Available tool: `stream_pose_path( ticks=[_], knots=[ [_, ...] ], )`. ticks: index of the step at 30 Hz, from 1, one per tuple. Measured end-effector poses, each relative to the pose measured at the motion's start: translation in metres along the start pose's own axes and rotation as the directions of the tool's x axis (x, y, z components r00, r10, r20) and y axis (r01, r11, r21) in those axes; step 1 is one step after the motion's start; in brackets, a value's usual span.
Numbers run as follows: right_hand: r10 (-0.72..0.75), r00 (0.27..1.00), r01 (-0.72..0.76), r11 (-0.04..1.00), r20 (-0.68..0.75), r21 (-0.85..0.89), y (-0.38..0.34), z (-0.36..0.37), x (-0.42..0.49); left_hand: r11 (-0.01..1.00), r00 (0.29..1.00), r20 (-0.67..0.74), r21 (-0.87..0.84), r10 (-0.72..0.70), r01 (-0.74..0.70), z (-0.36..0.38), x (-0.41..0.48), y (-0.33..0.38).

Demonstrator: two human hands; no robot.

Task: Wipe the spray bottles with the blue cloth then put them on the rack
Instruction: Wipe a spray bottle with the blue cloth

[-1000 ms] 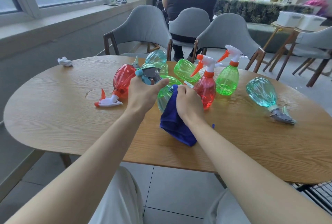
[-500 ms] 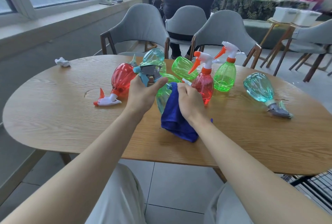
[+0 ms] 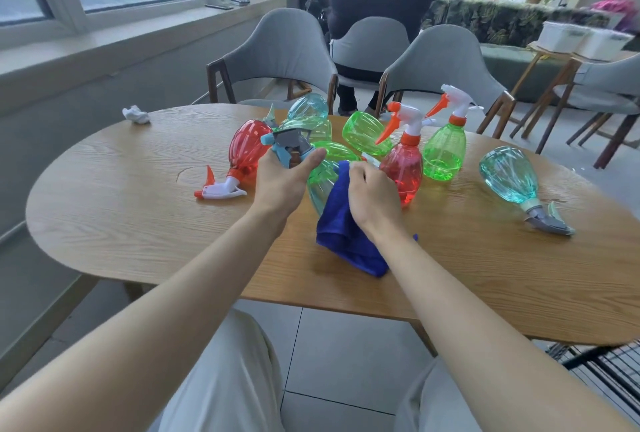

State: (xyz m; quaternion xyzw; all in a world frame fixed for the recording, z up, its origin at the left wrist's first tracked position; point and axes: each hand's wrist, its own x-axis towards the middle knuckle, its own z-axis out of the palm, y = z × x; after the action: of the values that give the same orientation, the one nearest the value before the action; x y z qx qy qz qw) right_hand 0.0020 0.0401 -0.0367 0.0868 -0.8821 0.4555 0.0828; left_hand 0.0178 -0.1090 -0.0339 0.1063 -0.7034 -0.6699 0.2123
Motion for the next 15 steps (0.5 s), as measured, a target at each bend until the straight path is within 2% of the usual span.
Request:
stream_pose_path(
  ticks=[3, 5, 7, 9, 12, 15],
  knots=[
    [-0.219, 0.975, 0.22, 0.975, 0.02, -0.035, -0.004, 0.006, -0.005, 0.998, 0.999, -0.024, -0.055, -0.028, 0.027, -0.002, -0.003, -0.001],
    [-0.259, 0.964, 0.263, 0.962, 0.066, -0.069, -0.006, 0.005, -0.006, 0.993, 0.998, -0.027, -0.103, -0.052, 0.049, -0.004, -0.003, -0.003],
    [-0.183, 0.979, 0.191, 0.978, 0.094, -0.08, -0.005, 0.002, -0.006, 0.984, 0.996, -0.018, -0.16, -0.085, 0.081, -0.007, -0.003, -0.004],
    [-0.041, 0.995, 0.045, 0.998, 0.093, -0.044, -0.002, -0.003, -0.005, 0.974, 0.995, 0.01, -0.201, -0.104, 0.104, -0.008, -0.006, -0.002],
    [0.15, 0.982, -0.154, 0.988, 0.114, 0.027, 0.008, -0.014, -0.004, 0.974, 0.992, 0.098, -0.207, -0.076, 0.095, -0.008, -0.009, 0.003],
    [0.182, 0.977, -0.193, 0.977, 0.112, 0.095, 0.006, -0.017, -0.006, 0.976, 0.988, 0.145, -0.197, -0.06, 0.088, -0.004, -0.013, 0.01]
  ],
)
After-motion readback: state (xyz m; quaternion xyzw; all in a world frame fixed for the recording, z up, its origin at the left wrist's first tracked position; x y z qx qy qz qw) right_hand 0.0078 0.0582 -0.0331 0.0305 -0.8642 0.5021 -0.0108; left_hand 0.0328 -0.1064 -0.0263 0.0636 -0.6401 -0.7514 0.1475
